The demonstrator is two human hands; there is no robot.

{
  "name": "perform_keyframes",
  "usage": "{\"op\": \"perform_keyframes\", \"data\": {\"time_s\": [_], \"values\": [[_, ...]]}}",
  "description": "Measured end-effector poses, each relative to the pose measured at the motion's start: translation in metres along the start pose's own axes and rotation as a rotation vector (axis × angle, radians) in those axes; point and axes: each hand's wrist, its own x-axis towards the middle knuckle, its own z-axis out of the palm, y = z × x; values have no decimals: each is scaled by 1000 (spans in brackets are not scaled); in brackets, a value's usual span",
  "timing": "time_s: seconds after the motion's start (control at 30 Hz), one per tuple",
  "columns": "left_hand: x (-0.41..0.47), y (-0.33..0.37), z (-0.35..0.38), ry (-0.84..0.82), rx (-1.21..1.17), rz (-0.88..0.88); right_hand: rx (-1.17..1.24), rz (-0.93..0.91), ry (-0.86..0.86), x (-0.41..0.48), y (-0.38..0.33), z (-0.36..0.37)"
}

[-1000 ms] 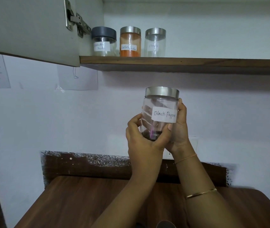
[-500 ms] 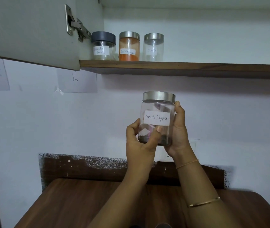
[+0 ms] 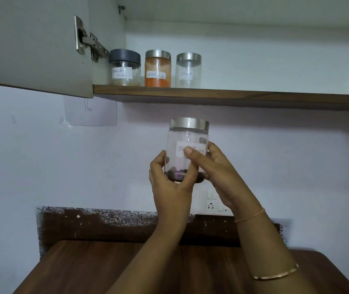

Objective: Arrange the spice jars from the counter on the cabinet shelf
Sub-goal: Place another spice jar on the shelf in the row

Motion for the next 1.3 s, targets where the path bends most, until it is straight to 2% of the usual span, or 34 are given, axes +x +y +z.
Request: {"op": "perform_keyframes", "data": {"time_s": [0.2,0.3,0.4,0.53,0.6,0.73,0.8,0.87,1.0,1.3], "values": [[13,9,17,-108,101,127,42,-100,99,8,-23,-6],[26,20,20,-135,177,267,11,-169,178,16,-41,-14],[46,37,26,-94,205,407,-30,-248,211,27,-66,-23],[83,59,36,-32,226,493,-78,-339,263,45,-101,-35],[103,63,40,-68,326,529,-126,-380,300,54,-116,-39],[132,58,54,-165,748,680,-218,-413,369,78,-135,-48],[141,50,56,-209,892,766,-245,-408,379,92,-139,-54],[149,46,55,-197,907,836,-272,-390,395,106,-140,-60],[158,44,61,-101,865,885,-342,-307,398,130,-137,-74],[172,30,76,144,921,1023,-441,-72,289,169,-126,-93]]}}
